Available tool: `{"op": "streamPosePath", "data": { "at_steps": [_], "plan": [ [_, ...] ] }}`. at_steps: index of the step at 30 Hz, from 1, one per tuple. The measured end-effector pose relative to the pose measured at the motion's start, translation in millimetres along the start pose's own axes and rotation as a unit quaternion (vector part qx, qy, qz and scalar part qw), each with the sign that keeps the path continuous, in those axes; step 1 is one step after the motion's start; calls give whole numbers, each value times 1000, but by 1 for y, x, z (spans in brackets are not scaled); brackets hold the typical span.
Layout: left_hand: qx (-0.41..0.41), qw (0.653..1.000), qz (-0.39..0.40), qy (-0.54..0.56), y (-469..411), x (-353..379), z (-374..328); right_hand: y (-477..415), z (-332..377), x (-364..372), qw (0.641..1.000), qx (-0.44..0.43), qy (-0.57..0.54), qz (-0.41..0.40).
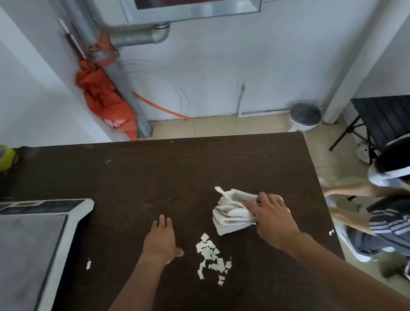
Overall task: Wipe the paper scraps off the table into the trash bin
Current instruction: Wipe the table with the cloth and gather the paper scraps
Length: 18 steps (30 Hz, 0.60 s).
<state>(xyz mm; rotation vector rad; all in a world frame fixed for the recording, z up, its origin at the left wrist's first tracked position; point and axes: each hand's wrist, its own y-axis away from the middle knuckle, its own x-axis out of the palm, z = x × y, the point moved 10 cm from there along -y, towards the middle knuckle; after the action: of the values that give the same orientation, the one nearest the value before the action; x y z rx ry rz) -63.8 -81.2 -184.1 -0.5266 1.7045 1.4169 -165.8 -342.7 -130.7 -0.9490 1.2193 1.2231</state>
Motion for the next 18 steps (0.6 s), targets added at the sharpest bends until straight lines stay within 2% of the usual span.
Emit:
{"op": "streamPosePath", "data": {
  "at_steps": [3, 8, 12, 14, 18],
  "plan": [
    [-13, 1000, 5, -8, -2, -6, -9, -43, 17, -11, 999, -37, 6, 2],
    [-8, 994, 80, -73, -15, -11, -23, -102, 48, -22, 995, -103, 10, 1],
    [20, 997, 47, -61, -22, -21, -27, -130, 47, -27, 994, -108, 21, -3],
    [12, 1000, -5, -19, -18, -41, -27, -140, 42, -30, 994, -102, 30, -5],
    [-36, 983, -77, 164, -37, -80, -17, -168, 50, -24, 992, -121, 28, 29]
  ]
}}
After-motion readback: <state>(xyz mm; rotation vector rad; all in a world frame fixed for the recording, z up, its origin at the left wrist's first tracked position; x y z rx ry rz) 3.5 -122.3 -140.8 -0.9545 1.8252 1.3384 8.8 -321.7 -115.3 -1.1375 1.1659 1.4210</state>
